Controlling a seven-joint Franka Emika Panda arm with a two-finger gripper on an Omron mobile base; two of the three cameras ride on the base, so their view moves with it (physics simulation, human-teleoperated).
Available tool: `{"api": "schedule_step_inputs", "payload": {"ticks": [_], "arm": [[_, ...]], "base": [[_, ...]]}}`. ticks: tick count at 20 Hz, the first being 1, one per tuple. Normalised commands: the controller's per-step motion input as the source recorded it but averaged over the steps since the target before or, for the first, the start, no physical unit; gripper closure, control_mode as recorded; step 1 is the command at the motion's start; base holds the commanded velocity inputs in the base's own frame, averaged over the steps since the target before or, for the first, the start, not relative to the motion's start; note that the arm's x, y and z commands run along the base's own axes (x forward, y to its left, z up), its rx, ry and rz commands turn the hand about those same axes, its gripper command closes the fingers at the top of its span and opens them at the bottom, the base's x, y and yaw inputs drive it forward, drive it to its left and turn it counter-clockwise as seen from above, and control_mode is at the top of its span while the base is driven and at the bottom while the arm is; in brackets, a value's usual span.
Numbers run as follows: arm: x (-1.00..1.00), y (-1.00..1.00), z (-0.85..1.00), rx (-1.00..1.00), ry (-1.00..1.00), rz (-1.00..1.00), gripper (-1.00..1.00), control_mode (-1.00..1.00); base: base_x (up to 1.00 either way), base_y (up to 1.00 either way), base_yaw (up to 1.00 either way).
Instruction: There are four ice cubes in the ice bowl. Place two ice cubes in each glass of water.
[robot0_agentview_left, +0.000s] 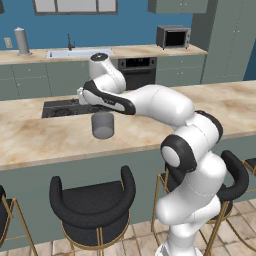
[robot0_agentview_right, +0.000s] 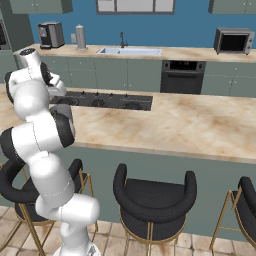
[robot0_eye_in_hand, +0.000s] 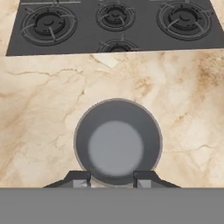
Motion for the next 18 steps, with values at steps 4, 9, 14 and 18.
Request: {"api": "schedule_step_inputs", "payload": {"ticks": [4, 9, 14, 18], "arm": [[0.00, -0.05, -0.22, 0.00, 0.00, 0.00, 1.00, -1.00], [0.00, -0.17, -0.21, 0.00, 0.00, 0.00, 1.00, -1.00], [0.00, -0.10, -0.12, 0.00, 0.00, 0.00, 1.00, -1.00], [0.00, 0.00, -0.19, 0.00, 0.00, 0.00, 1.00, -1.00]], "base": [[0.00, 0.00, 0.00], [0.00, 0.00, 0.00], [0.00, 0.00, 0.00], [0.00, 0.00, 0.00]]}}
